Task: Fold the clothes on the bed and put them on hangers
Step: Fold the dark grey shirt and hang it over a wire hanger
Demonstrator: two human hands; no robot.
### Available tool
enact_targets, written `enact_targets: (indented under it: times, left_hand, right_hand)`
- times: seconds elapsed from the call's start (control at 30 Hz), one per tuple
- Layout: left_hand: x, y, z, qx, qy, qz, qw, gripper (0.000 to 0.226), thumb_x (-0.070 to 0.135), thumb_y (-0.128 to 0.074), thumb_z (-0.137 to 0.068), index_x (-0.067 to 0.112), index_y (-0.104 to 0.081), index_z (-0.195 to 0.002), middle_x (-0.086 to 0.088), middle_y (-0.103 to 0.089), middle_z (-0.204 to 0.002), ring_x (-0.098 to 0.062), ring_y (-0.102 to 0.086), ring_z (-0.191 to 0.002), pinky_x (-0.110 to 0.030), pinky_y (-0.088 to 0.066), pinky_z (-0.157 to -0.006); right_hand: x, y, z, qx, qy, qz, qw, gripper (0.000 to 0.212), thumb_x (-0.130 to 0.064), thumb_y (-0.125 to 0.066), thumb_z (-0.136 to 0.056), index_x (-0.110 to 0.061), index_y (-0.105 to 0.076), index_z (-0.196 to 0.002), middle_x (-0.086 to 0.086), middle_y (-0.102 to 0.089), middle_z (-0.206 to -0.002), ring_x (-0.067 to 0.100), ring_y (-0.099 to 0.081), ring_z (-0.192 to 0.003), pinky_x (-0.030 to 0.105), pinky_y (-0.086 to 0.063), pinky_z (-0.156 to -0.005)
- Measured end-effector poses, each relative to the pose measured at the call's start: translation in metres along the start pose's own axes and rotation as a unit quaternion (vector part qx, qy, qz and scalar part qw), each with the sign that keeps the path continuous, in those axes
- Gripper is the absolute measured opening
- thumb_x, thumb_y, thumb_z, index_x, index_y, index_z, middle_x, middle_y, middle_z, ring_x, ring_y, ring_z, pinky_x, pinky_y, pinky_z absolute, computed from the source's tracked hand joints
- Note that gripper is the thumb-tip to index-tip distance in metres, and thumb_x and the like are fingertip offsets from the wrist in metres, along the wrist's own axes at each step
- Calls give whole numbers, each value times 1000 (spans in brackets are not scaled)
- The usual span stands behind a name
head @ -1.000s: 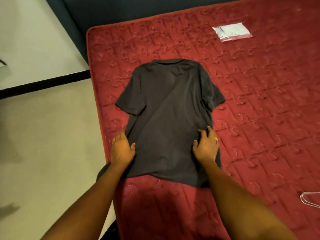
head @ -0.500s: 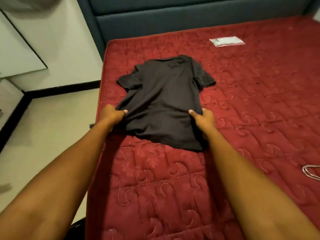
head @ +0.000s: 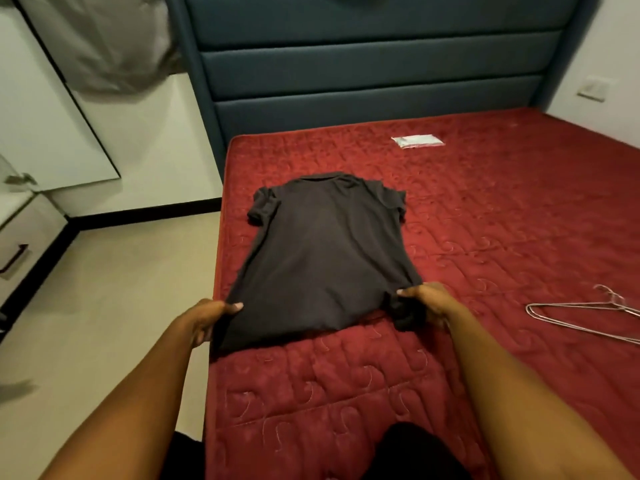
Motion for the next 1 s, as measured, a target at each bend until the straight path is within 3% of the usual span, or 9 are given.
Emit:
enact_targets:
  times: [0.1, 0.27, 0.33, 0.43, 0.57, 0.67, 0.73, 0.83, 1.0]
  left_hand:
    - [1, -1, 13, 52, -79, 77, 993, 11, 10, -71, -93, 3, -69, -101, -18, -74, -104, -32, -71, -89, -38, -59, -78]
    - [3, 5, 37, 103, -126, 166, 972, 7, 11, -60, -101, 6, -63, -97, -3, -59, -62, -7, -43, -36, -16, -35, -40]
    - [-8, 11, 42, 124, -101, 138, 977, 10, 11, -61, -100, 7, -62, -91, -5, -53, -65, -11, -38, -39, -19, -36, -44]
    - [-37, 19, 45, 112, -54, 73, 990, 22, 7, -66, -97, 4, -57, -77, -7, -45, -62, -16, -34, -48, -17, -32, -41]
    - [-73, 21, 56, 33, 72, -54, 995, 22, 11, -64, -100, -1, -58, -81, -7, -50, -53, -14, -41, -40, -17, -34, -37]
    - [-64, 17, 63, 22, 130, -165, 977, 30, 21, -66, -99, -6, -58, -110, -21, -66, -98, -32, -64, -79, -37, -57, -61]
    - [-35, 20, 56, 121, 79, -332, 932, 56, 31, -76, -87, 1, -54, -128, -22, -59, -128, -39, -61, -109, -44, -55, -88]
    - [20, -8, 57, 240, -62, -414, 876, 73, 38, -77, -79, 9, -45, -138, -21, -50, -137, -42, -50, -126, -49, -44, -103]
    - [93, -94, 25, 212, -241, -511, 798, 52, 37, -62, -89, 10, -51, -132, -19, -55, -135, -39, -50, -125, -45, -42, -103]
  right_hand:
    - [-5, 6, -7, 38, 44, 25, 998, 23, -13, -80, -85, 0, -69, -101, 16, -72, -98, 34, -69, -93, 50, -58, -88]
    - [-12, 24, 23, 33, 59, -52, 996, 29, -12, -74, -92, 9, -68, -110, 24, -71, -94, 30, -67, -73, 40, -60, -65]
    - [-6, 34, 36, 30, 50, -26, 998, 19, -12, -78, -89, 4, -69, -92, 18, -69, -79, 23, -65, -58, 30, -56, -49]
    - [22, 54, 48, 49, 17, 118, 992, 34, -12, -82, -85, -5, -56, -65, 7, -51, -52, 16, -44, -39, 19, -35, -38]
    - [61, 62, 71, -9, -102, 265, 959, 25, -21, -64, -99, -8, -60, -78, 5, -56, -51, 16, -49, -47, 19, -37, -39]
    - [62, 55, 81, -37, -132, 323, 936, 12, -19, -59, -97, -10, -63, -90, 9, -56, -74, 20, -52, -59, 27, -47, -50]
    - [49, 51, 73, -5, -94, 345, 934, 22, -23, -61, -97, -5, -63, -85, 13, -56, -77, 25, -54, -62, 31, -48, -55]
    - [21, 47, 55, 57, -16, 355, 933, 40, -42, -69, -89, -2, -73, -90, 17, -71, -87, 32, -70, -76, 41, -61, -70]
    - [-12, 37, 10, 140, 45, 272, 951, 56, -40, -71, -90, 4, -64, -125, 21, -68, -125, 36, -66, -116, 36, -52, -90]
Point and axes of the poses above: each hand's wrist, its own z-axis away from the middle knuckle, its own y-axis out of the back of the hand, x = y × z, the point moved 7 cm from there along -z, towards the middle knuckle
